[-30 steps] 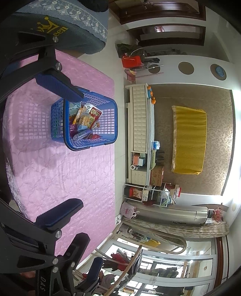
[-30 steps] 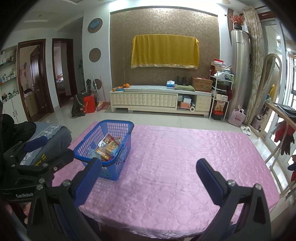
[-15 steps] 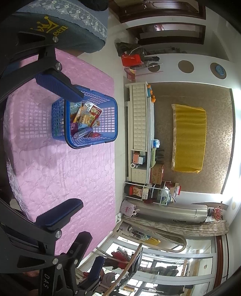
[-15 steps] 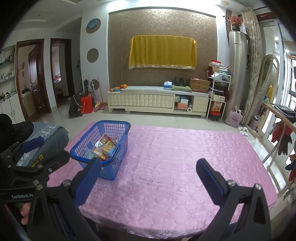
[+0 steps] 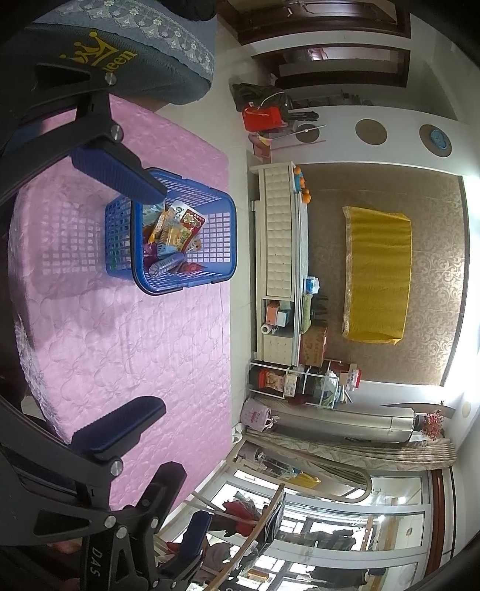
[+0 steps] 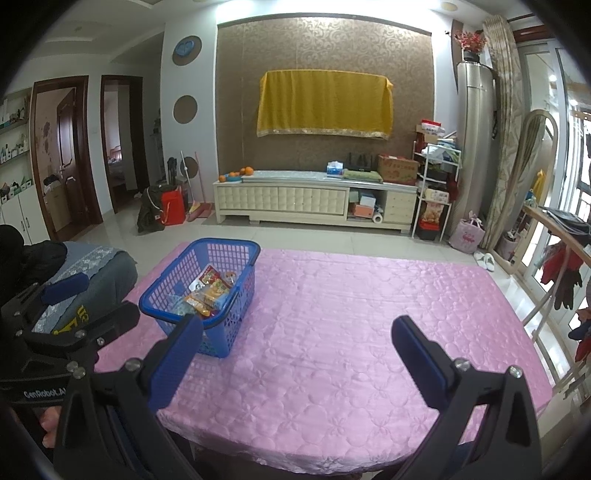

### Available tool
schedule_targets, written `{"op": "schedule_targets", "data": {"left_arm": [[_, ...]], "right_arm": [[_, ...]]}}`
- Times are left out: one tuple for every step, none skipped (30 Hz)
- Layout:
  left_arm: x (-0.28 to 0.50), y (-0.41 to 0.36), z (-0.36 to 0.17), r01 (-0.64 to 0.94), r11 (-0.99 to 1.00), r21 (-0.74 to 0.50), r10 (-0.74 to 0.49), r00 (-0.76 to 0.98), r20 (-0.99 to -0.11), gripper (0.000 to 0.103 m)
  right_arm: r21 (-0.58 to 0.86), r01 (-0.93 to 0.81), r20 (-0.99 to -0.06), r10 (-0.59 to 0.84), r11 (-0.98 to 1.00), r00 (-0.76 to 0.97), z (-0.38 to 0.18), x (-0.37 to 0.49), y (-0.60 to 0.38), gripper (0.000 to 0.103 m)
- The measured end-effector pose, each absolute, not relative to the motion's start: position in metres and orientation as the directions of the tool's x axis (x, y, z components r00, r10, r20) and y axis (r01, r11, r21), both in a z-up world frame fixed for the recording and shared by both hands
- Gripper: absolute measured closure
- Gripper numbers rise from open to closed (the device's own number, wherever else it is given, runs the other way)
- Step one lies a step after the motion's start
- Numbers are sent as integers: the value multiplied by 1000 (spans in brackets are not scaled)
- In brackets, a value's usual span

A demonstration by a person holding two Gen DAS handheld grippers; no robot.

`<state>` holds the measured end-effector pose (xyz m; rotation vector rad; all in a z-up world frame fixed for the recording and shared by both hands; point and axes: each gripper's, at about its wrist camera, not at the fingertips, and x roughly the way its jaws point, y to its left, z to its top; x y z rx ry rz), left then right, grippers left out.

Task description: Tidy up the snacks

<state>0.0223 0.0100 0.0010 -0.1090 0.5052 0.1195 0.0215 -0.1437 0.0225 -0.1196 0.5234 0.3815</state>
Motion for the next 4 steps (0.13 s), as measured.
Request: {"op": "schedule_targets", "data": {"left_arm": [[22,10,1,-142,987,-74,88,868,-489,0],[22,10,1,-141,987,-73,88,868,-489,0],[22,10,1,-141,987,-71,89,868,-489,0],[22,10,1,-140,988,-70,88,867,-490,0]], "right_arm": [[-13,-384,-510,325,923,797,22,22,-144,0],[-11,-385,-511,326,923,795,22,22,-144,0],[-10,-385,-513,326,923,794,22,22,-144,0],[-10,-385,-514,326,923,793,22,22,-144,0]]}}
